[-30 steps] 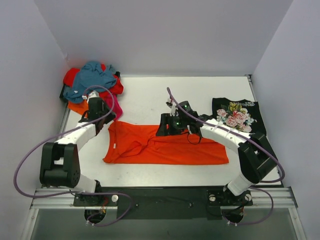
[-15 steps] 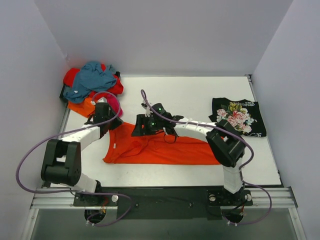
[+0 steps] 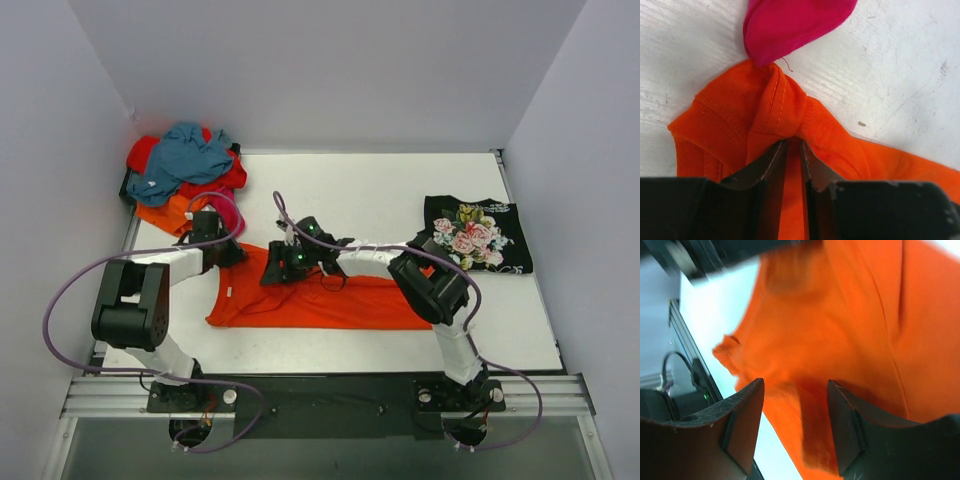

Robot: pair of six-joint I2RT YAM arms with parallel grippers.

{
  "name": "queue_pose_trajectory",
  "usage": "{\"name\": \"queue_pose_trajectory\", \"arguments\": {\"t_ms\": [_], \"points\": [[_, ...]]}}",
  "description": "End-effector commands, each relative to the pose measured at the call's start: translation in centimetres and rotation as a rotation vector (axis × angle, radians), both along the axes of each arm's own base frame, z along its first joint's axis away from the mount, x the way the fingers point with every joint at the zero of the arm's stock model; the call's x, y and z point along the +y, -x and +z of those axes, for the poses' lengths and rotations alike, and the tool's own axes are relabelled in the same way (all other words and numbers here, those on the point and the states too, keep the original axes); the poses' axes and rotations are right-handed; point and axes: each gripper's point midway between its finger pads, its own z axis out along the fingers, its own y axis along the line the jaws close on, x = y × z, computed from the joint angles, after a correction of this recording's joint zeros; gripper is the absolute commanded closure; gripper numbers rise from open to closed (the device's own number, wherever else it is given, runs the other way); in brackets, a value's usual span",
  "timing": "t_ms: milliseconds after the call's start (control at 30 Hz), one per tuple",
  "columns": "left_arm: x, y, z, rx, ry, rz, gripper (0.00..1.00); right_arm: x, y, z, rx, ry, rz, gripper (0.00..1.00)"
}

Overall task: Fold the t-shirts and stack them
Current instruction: Fold the other side of the tshirt into a rectangle

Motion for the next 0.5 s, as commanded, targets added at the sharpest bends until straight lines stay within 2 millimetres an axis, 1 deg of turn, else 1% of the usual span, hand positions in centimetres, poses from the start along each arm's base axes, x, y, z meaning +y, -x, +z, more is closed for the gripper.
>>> {"name": "queue_pose_trajectory", "arguments": {"t_ms": [0, 33, 100, 133, 167, 200, 233, 267, 400, 433, 467], "points": [[-0.1, -1.3, 0.4, -0.025, 0.015, 0.0, 0.72, -1.7, 4.4, 1.0, 0.043, -0.042, 0.113, 0.52], [0.0, -1.3, 0.0, -0.017, 0.01, 0.001, 0.72, -2.7, 5.5, 1.0, 0.048, -0.036, 0.125, 0.52], [0.2, -1.4, -0.2, -0.013, 0.005, 0.004, 0.72, -3.9, 6.9, 1.3, 0.039, -0.022, 0.149, 0.52], [0.3, -1.5, -0.1, -0.017, 0.002, 0.006, 0.72, -4.5, 7.5, 1.1, 0.04, -0.003, 0.165, 0.52], [0.3, -1.5, -0.2, -0.014, 0.001, 0.007, 0.72, -5.3, 7.9, 1.6, 0.025, 0.003, 0.176, 0.52], [0.4, -1.6, -0.1, -0.017, -0.001, 0.008, 0.72, -5.6, 8.1, 2.6, 0.002, -0.003, 0.177, 0.52], [0.5, -1.6, 0.1, -0.023, -0.007, 0.01, 0.72, -6.4, 8.4, 2.2, 0.0, 0.024, 0.18, 0.52], [0.6, -1.7, 0.3, -0.028, -0.01, 0.011, 0.72, -6.8, 8.5, 2.8, -0.022, 0.028, 0.173, 0.52], [0.9, -2.0, 1.3, -0.056, -0.035, 0.017, 0.71, -8.4, 8.4, 3.1, -0.041, 0.07, 0.153, 0.53], [1.1, -1.4, 1.6, -0.04, -0.049, 0.019, 0.71, -8.7, 8.2, 3.2, -0.037, 0.074, 0.139, 0.53], [1.0, -1.2, 2.1, -0.049, -0.057, 0.015, 0.71, -9.1, 8.0, 3.3, -0.037, 0.076, 0.123, 0.54]]}}
